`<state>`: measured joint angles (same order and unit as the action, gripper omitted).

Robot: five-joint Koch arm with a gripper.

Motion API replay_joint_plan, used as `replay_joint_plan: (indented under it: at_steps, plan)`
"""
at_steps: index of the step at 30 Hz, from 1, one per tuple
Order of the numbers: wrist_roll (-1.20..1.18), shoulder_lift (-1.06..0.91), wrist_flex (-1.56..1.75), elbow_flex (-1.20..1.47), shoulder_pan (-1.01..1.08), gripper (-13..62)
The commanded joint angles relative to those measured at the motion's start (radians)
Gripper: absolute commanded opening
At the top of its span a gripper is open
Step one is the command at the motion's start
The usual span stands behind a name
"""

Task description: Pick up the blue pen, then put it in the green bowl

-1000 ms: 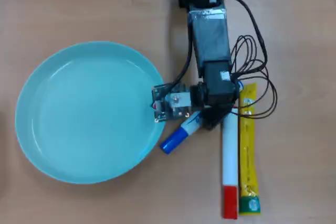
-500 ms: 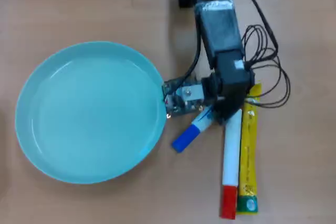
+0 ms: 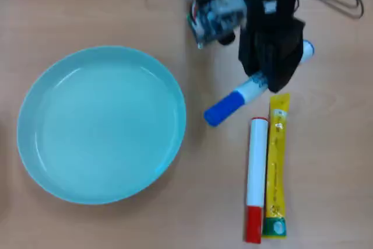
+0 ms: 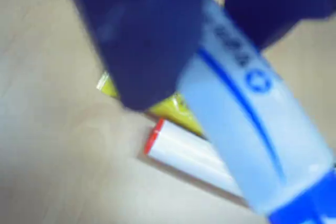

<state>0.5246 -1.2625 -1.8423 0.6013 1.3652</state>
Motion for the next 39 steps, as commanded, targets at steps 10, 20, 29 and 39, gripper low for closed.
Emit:
replay_joint_plan:
  at_steps: [10, 20, 29, 39]
  plan:
    - [-0.101, -0.279, -0.055, 0.112, 0.041, -7.0]
    - [-0.101, -0.362, 0.037, 0.141, 0.184, -7.0]
    - [-0.103, -0.400, 0.356, 0.399, 0.407, -7.1]
    - [-0.202, -0.388, 0.604, 0.454, 0.612, -7.1]
